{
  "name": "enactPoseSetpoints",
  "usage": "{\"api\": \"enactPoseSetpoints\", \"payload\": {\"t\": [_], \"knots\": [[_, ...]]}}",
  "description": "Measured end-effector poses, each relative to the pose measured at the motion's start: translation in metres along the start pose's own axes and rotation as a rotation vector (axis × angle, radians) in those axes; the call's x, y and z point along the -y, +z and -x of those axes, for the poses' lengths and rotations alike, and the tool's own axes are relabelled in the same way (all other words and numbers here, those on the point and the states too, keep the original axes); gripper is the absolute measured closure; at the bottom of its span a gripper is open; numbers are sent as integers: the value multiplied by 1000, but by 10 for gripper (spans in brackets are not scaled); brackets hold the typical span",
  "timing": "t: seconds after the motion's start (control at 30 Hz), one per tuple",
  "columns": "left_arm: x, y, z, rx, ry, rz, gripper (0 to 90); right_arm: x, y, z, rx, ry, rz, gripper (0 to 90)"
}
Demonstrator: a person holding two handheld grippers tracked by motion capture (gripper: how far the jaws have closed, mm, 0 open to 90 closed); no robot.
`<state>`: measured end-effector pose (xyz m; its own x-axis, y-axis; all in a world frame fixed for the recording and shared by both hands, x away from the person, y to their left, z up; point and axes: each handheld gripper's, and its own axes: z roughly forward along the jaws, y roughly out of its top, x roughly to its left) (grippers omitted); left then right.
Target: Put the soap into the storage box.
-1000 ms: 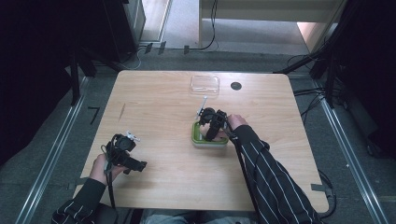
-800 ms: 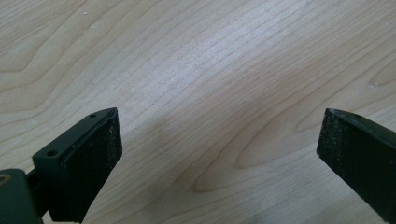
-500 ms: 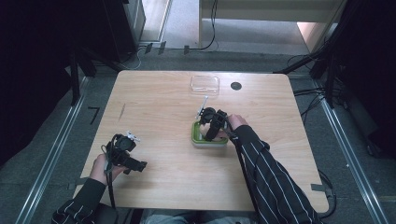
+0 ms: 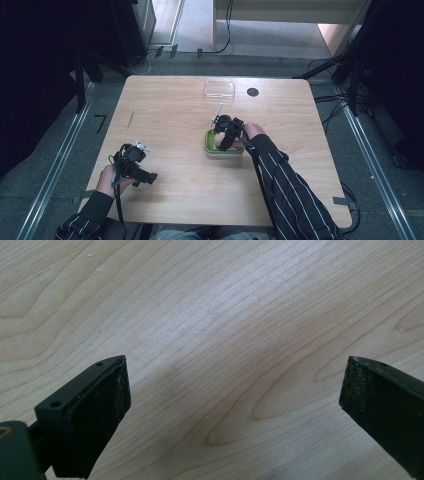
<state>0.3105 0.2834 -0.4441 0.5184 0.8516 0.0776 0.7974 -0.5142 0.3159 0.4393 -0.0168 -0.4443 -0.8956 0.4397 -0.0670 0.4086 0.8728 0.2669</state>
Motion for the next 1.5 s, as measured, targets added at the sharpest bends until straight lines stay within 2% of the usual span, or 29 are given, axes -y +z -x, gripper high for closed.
{"api": "enactPoseSetpoints", "payload": {"t": [0.47, 0.5, 0.77, 1.17, 1.5], "knots": [[-2, 0, 2, -2, 11, -2, 5, 0, -1, -1, 20, 38, 4, 297], [-2, 0, 2, -1, 13, -1, 5, 1, -4, -1, 32, 44, 12, 273], [-1, 0, 1, -1, 7, 4, 5, 1, -15, -1, 32, 57, 38, 248], [-1, -1, 2, 2, 7, 2, 5, 9, -31, -1, 37, 118, 58, 135], [-1, 0, 1, 1, 9, 1, 5, 26, -51, -4, 44, 172, 84, 123]]}}
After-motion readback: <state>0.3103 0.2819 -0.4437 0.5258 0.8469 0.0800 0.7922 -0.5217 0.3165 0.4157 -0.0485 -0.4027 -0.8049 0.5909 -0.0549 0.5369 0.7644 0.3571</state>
